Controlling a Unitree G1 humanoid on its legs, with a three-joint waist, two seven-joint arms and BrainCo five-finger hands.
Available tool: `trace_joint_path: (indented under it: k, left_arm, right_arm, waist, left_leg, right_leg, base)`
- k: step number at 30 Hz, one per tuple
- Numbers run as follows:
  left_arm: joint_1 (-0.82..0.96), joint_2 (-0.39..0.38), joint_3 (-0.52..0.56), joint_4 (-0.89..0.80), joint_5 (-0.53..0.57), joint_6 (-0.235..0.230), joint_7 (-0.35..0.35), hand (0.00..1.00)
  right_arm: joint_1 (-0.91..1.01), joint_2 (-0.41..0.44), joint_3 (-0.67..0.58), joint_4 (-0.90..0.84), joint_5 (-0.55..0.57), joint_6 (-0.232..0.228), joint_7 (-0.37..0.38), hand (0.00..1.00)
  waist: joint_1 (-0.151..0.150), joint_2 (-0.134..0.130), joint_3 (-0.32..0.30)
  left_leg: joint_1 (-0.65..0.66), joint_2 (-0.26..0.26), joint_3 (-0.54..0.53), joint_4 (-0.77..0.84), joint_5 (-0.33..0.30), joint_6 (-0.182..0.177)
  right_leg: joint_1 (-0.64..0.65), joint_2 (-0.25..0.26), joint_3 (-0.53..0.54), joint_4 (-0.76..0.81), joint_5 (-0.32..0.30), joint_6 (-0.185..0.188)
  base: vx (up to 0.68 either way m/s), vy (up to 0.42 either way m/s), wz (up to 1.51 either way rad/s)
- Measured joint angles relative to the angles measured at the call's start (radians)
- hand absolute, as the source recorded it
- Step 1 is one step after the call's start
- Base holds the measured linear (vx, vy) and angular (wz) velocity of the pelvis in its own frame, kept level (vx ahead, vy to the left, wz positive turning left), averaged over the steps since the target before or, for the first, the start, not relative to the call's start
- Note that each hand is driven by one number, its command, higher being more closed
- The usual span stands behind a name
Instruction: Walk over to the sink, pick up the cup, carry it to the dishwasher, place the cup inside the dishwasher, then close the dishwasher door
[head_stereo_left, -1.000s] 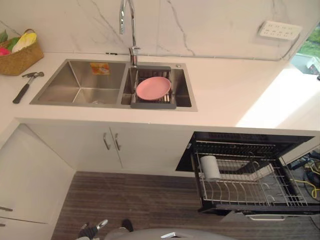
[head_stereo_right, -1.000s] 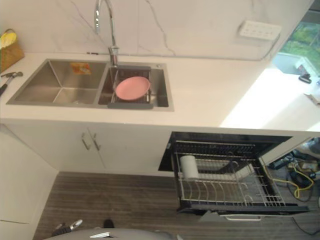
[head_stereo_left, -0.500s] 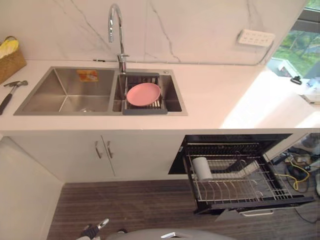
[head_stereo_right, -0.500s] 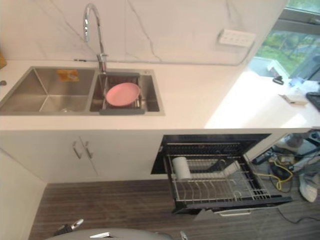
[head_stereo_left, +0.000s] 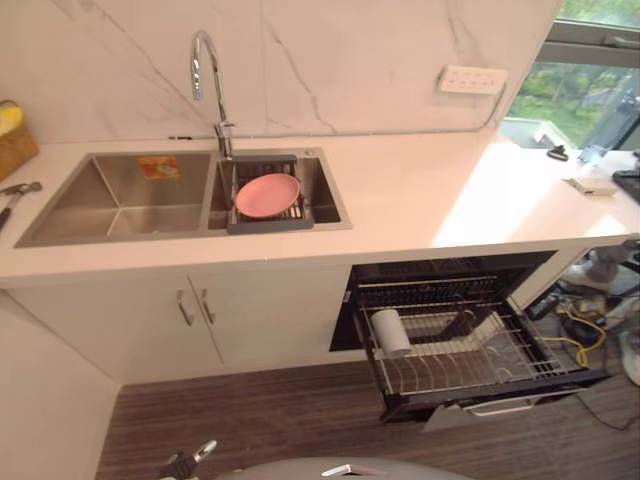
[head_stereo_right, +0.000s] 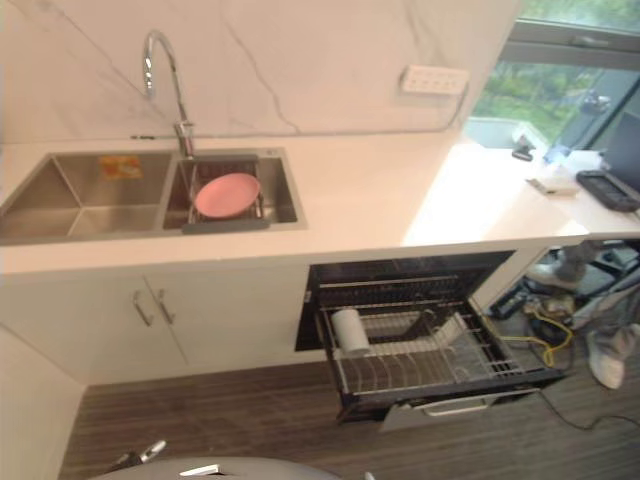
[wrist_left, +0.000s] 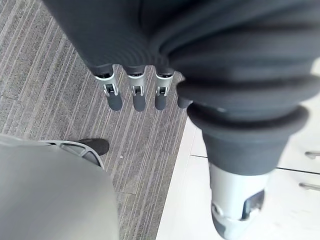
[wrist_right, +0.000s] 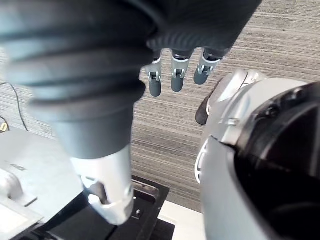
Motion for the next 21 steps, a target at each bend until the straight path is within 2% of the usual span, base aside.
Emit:
trace_joint_path:
  k: [1,4,5,11,15,21]
  left_arm:
    - [0.0,-0.002,-0.002,0.0,-0.003,0.0,0.0,0.0]
    - [-0.001,0.006,-0.015,0.0,-0.012,0.008,-0.01,0.0]
    - [0.001,0.024,-0.041,0.01,-0.031,0.02,-0.012,0.0]
    - [0.014,0.024,-0.04,0.013,-0.036,0.02,-0.013,0.0]
    - [0.021,0.024,-0.038,0.021,-0.096,0.012,-0.025,0.0]
    - [0.029,0.028,-0.043,0.022,-0.166,-0.009,-0.041,0.0]
  right_arm:
    - [0.0,-0.004,0.002,0.0,-0.016,0.001,0.005,0.0]
    - [0.0,-0.007,0.019,0.002,-0.026,0.003,0.037,0.0]
    - [-0.037,-0.04,0.07,0.051,-0.094,0.019,0.116,0.0]
    - [-0.032,-0.047,0.094,0.051,-0.094,0.018,0.118,0.0]
    - [-0.034,-0.074,0.153,0.06,-0.138,0.012,0.152,0.0]
    - [-0.07,-0.117,0.261,0.087,-0.199,0.009,0.203,0.0]
  waist:
    - [0.0,0.006,0.0]
    - [0.002,0.001,-0.002]
    - [0.001,-0.016,-0.017]
    - [-0.002,-0.012,-0.03]
    - [0.002,-0.012,-0.029]
    - [0.003,-0.019,-0.031]
  left_leg:
    - [-0.005,-0.004,-0.006,0.0,0.002,0.002]
    - [-0.017,-0.016,-0.022,0.0,0.0,0.006]
    - [0.013,-0.081,-0.052,0.0,-0.048,0.033]
    - [0.02,-0.072,-0.07,0.0,-0.064,0.017]
    - [0.017,-0.071,-0.08,0.0,-0.073,0.027]
    - [-0.007,-0.07,-0.083,0.002,-0.09,0.027]
  right_leg:
    - [0.0,-0.004,-0.003,-0.002,-0.001,0.003]
    - [-0.002,-0.015,-0.012,-0.006,0.002,0.014]
    - [0.068,-0.056,-0.057,-0.032,-0.004,-0.02]
    - [0.066,-0.048,-0.064,-0.008,-0.003,-0.029]
    - [0.062,-0.049,-0.085,0.001,-0.001,-0.031]
    - [0.021,-0.047,-0.059,0.021,-0.002,-0.033]
  base:
    - [0.02,0.027,0.17]
    - [0.04,0.03,0.13]
    - [0.04,0.014,0.04]
    - [0.02,-0.005,0.03]
    - [0.0,0.001,0.09]
    - [0.02,0.015,-0.11]
